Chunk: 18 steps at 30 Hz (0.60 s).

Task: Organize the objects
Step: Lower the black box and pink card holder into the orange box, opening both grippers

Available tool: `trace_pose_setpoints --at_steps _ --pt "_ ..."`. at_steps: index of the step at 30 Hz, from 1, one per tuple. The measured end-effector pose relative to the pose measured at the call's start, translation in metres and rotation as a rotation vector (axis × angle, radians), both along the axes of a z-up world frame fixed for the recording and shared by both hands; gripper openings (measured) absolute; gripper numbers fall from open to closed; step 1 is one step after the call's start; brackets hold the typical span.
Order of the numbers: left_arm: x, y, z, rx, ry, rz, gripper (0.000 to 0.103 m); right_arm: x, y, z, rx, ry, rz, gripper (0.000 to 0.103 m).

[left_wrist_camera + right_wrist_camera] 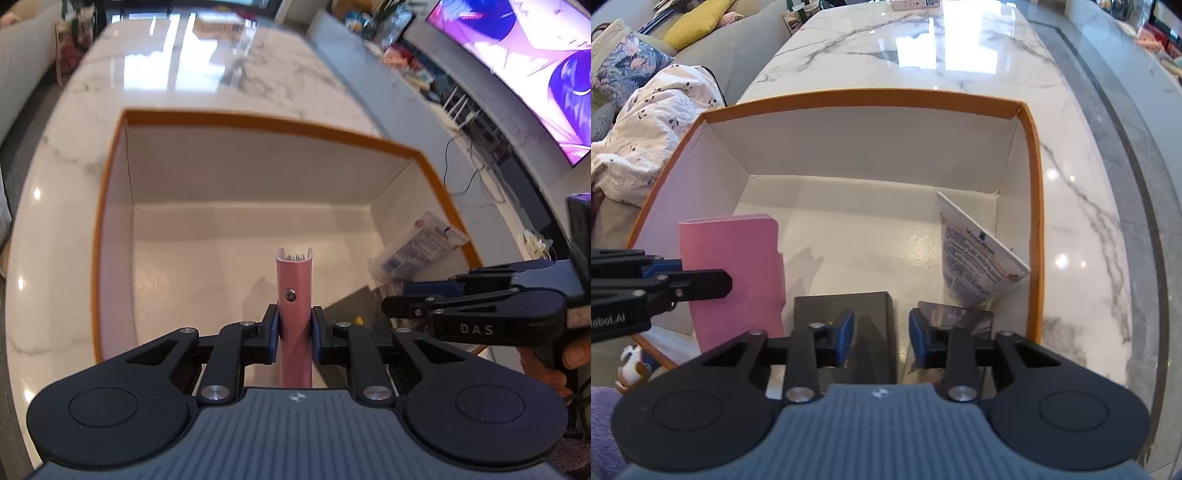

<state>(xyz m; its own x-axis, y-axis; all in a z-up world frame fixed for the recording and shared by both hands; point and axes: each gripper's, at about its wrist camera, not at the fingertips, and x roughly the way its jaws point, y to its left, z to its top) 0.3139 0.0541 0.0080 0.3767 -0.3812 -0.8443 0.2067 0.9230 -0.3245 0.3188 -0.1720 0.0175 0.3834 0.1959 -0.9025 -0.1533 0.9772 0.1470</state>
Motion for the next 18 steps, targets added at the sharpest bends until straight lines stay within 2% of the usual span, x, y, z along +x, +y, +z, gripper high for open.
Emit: trace_pose_setpoints --at_steps 3,7,11,18 --pt "0.004 -0.004 -0.004 0.009 0.018 0.010 0.019 0.008 0.011 -0.002 -0.019 -0.024 0.013 0.034" --pt "0.006 -0.010 -0.007 -0.070 0.052 0.012 0.020 0.004 0.012 -0.002 -0.044 -0.046 0.026 0.032" --pt "0.007 -0.008 -0.012 -0.083 0.064 0.039 0.019 0.003 0.015 -0.002 -0.098 -0.075 0.049 0.031" --pt "0.020 0.015 -0.021 -0.144 0.175 0.104 0.020 -0.001 0.008 0.003 -0.070 -0.100 0.042 0.033"
